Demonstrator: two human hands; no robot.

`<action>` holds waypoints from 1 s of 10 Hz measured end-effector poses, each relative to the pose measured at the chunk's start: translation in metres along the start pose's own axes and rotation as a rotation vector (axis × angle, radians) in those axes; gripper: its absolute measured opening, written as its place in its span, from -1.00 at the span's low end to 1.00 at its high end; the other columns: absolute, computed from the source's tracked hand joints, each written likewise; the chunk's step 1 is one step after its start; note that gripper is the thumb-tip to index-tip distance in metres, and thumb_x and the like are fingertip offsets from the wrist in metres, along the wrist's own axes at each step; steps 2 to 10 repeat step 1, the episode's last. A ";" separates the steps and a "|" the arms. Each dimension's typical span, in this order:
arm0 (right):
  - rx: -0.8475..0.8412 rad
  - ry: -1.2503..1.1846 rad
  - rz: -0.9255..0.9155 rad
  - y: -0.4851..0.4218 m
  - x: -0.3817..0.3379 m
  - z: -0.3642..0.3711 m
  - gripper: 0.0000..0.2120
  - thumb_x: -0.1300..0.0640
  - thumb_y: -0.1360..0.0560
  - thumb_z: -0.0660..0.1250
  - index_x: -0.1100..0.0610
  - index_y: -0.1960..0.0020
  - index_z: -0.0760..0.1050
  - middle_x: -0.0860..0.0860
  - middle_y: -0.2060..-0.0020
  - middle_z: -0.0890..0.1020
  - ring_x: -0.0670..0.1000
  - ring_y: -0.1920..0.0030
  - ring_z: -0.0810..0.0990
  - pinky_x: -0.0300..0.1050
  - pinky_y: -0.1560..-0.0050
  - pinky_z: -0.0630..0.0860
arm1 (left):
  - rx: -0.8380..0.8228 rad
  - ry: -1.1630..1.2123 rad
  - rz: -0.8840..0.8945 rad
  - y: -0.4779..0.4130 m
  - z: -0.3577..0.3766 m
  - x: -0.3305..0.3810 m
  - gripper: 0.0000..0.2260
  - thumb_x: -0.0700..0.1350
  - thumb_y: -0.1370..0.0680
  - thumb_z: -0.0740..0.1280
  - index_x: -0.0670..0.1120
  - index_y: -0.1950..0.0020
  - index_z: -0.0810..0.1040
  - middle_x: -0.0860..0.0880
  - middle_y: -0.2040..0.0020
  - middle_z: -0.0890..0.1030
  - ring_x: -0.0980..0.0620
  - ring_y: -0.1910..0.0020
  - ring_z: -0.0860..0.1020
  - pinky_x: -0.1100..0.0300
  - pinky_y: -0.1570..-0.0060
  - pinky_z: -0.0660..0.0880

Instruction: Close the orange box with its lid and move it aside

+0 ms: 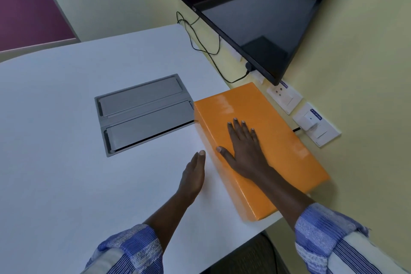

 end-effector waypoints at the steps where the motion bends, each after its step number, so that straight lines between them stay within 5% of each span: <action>1: -0.003 -0.012 -0.118 0.006 -0.056 0.017 -0.20 -0.35 -0.59 -0.03 0.15 -0.62 -0.03 0.11 -0.62 -0.03 0.14 -0.61 -0.11 0.18 -0.57 -0.12 | 0.150 -0.294 0.046 0.004 -0.040 -0.033 -0.26 0.38 -0.58 -0.06 -0.03 -0.64 0.16 -0.12 -0.63 0.22 -0.12 -0.61 0.18 -0.13 -0.54 0.15; 10: -0.003 -0.012 -0.118 0.006 -0.056 0.017 -0.20 -0.35 -0.59 -0.03 0.15 -0.62 -0.03 0.11 -0.62 -0.03 0.14 -0.61 -0.11 0.18 -0.57 -0.12 | 0.150 -0.294 0.046 0.004 -0.040 -0.033 -0.26 0.38 -0.58 -0.06 -0.03 -0.64 0.16 -0.12 -0.63 0.22 -0.12 -0.61 0.18 -0.13 -0.54 0.15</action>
Point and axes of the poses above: each hand's wrist, its own y-axis away from the middle knuckle, its own z-axis out of the palm, x = y × z, the point moved 3 cm from there along -y, towards the middle knuckle
